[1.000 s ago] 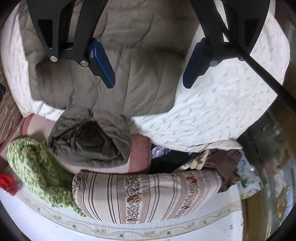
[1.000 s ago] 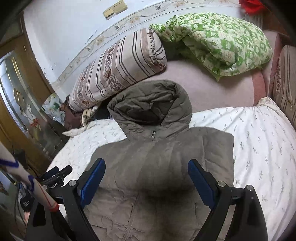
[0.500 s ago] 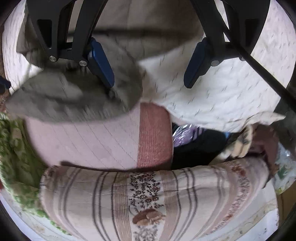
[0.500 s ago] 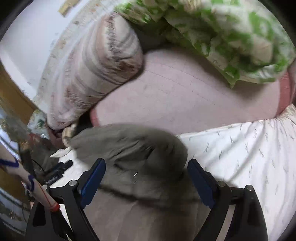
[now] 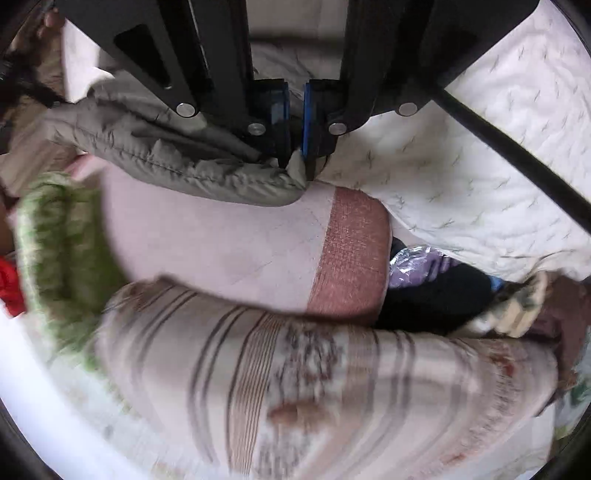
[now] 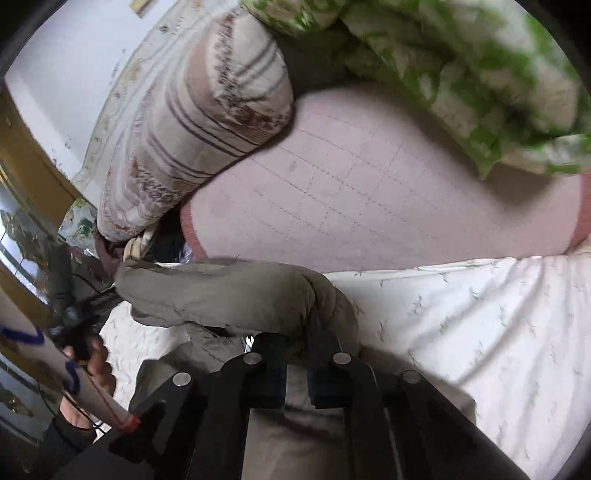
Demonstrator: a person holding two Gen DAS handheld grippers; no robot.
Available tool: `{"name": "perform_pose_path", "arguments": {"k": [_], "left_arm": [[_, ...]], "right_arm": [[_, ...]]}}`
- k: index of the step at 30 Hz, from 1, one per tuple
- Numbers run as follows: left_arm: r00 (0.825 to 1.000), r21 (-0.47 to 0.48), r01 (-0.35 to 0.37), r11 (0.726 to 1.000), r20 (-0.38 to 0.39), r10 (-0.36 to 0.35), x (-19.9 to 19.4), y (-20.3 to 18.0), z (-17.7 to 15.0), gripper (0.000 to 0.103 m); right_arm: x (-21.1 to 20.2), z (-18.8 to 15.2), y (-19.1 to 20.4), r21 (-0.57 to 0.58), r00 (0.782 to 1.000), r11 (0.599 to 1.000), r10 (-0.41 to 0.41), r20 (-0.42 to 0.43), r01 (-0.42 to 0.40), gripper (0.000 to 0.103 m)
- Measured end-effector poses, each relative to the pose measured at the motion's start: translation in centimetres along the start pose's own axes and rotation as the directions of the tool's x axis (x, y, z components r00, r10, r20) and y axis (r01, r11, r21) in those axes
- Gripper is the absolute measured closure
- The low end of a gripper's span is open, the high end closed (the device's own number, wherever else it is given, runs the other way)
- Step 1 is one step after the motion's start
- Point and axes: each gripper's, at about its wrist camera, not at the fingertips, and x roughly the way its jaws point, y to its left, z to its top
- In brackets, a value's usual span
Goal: Fold large clothes
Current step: 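Fold the hood down onto the jacket body and open both grippers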
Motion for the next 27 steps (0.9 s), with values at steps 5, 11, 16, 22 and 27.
{"name": "perform_pose_path", "arguments": {"k": [5, 11, 16, 22, 27], "left_arm": [[1.0, 0.009, 0.012, 1.0, -0.008, -0.012, -9.0, -0.6, -7.6, 0.098], [0.983, 0.035, -0.122, 0.992, -0.135, 0.126, -4.3, 1.1, -17.2, 0.095], [0.985, 0.081, -0.099, 0.992, -0.132, 0.109, -6.0, 1.1, -17.8, 0.049], [0.997, -0.003, -0.069, 0.998, -0.042, 0.069, -12.3, 2.9, -16.3, 0.038], [0.991, 0.036, -0.129, 0.991, -0.037, 0.13, -7.8, 1.4, -13.9, 0.025]], "right_arm": [[-6.3, -5.7, 2.9, -0.04, 0.999, 0.998, -0.045, 0.019, 0.046, 0.095], [-1.8, -15.6, 1.9, -0.069, 0.974, 0.977, -0.207, -0.094, 0.201, 0.094], [-4.9, -16.9, 0.7, 0.06, 0.988, 0.988, -0.139, -0.068, 0.143, 0.047], [-10.8, -15.0, 2.7, 0.086, 0.997, 0.996, -0.043, 0.062, 0.038, 0.024], [-6.0, -13.4, 2.9, 0.132, 0.998, 0.99, 0.04, 0.055, -0.047, 0.026]]}}
